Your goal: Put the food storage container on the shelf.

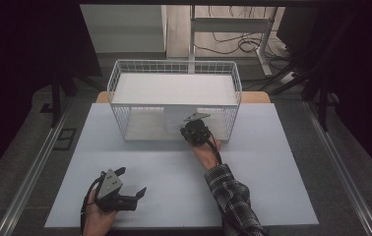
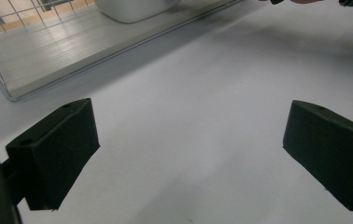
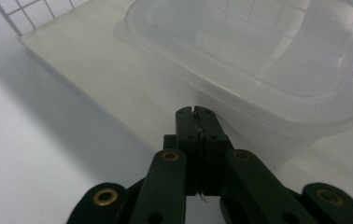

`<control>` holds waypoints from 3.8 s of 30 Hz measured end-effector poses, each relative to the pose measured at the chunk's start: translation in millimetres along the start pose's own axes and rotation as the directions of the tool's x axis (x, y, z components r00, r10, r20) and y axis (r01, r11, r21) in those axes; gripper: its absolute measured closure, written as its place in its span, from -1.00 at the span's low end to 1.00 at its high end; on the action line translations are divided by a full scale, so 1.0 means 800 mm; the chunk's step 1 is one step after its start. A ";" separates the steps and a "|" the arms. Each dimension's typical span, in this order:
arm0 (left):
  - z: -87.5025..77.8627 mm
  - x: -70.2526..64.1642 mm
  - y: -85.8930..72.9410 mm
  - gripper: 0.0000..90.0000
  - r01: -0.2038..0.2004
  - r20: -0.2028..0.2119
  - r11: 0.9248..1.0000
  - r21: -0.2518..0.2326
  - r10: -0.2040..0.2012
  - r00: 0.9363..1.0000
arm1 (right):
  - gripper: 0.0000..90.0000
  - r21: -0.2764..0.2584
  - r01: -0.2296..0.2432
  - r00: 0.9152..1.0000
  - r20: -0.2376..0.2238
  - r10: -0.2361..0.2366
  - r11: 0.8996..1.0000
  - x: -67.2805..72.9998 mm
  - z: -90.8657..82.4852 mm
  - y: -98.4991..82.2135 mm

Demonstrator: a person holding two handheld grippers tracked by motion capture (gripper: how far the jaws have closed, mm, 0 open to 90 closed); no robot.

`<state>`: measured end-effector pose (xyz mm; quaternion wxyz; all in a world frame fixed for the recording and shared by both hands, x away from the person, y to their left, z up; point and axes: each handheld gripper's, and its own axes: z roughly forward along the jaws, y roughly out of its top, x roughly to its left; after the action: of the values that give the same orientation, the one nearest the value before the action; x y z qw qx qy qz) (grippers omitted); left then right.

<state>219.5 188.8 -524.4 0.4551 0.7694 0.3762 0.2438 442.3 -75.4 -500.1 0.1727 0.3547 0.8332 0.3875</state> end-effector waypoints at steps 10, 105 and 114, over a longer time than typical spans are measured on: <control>-0.002 0.004 0.004 -0.91 0.072 0.042 0.996 0.049 -0.074 0.996 | 0.50 -0.011 -0.015 0.999 -0.045 0.014 1.000 0.006 -0.012 -0.001; -0.012 0.008 -0.002 -0.93 0.076 0.093 0.987 0.141 -0.090 0.992 | -1.00 -0.030 0.027 0.997 -0.075 -0.029 0.999 0.040 -0.196 -0.134; -0.028 0.010 -0.008 -0.95 0.067 0.075 0.986 0.155 -0.080 0.994 | -1.00 -0.036 0.014 0.999 -0.051 -0.016 0.999 0.035 -0.220 -0.147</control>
<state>206.4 208.8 -519.1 0.4187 0.7966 0.4031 0.1662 270.1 -199.6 -478.0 0.1607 0.3354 0.8329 0.4099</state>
